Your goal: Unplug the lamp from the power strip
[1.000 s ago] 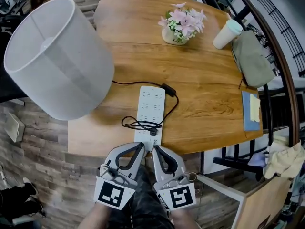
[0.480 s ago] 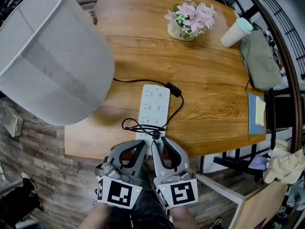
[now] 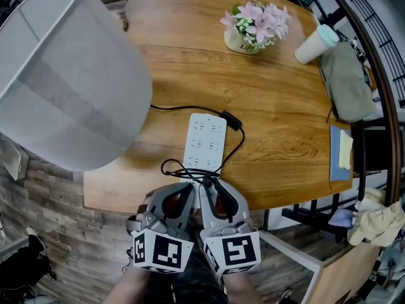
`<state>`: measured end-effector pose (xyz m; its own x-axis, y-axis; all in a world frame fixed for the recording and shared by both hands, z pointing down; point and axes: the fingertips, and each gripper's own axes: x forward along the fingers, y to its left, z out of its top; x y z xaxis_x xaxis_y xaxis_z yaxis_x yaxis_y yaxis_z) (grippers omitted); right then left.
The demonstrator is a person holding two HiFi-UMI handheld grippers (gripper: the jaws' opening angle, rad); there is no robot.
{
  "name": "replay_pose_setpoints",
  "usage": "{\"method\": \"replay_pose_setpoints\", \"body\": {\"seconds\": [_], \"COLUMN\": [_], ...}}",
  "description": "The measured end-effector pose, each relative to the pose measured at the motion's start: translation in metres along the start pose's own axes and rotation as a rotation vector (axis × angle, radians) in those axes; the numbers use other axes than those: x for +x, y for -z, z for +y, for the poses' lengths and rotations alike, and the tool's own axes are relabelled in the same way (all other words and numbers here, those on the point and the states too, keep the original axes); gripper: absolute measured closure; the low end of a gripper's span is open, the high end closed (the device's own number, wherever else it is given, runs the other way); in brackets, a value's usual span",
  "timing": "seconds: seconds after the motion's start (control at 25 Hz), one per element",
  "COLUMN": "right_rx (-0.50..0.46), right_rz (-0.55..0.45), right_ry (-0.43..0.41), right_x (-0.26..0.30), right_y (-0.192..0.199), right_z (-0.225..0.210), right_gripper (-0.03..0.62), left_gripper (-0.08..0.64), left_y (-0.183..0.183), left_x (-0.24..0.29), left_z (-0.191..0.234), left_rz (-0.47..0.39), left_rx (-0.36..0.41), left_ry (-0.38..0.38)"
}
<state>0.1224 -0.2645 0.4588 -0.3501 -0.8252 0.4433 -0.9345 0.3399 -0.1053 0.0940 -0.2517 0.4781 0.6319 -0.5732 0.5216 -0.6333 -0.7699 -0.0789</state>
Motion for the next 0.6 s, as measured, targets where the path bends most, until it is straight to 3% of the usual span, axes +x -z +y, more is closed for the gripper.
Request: {"method": "replay_pose_setpoints", "body": {"seconds": [0.44,0.52,0.6], "right_rx": [-0.063,-0.023,0.077], "right_rz": [0.057,0.039,0.005], "right_ry": [0.097,0.078,0.051], "right_x": [0.0040,0.0027,0.0014], "right_y": [-0.0001,0.0024,0.0021], "right_z": [0.0011,-0.0001,-0.0039], "right_gripper": [0.509,0.510,0.511], "left_gripper": [0.563,0.563,0.564], "left_y": [-0.0004,-0.0004,-0.0004], "left_x": [0.0049,0.0048,0.0049], "left_z": [-0.0026,-0.0031,-0.0035], "left_rz": [0.014,0.023,0.026], "left_rx": [0.029,0.050,0.056], "left_ry": [0.006,0.005,0.007]}}
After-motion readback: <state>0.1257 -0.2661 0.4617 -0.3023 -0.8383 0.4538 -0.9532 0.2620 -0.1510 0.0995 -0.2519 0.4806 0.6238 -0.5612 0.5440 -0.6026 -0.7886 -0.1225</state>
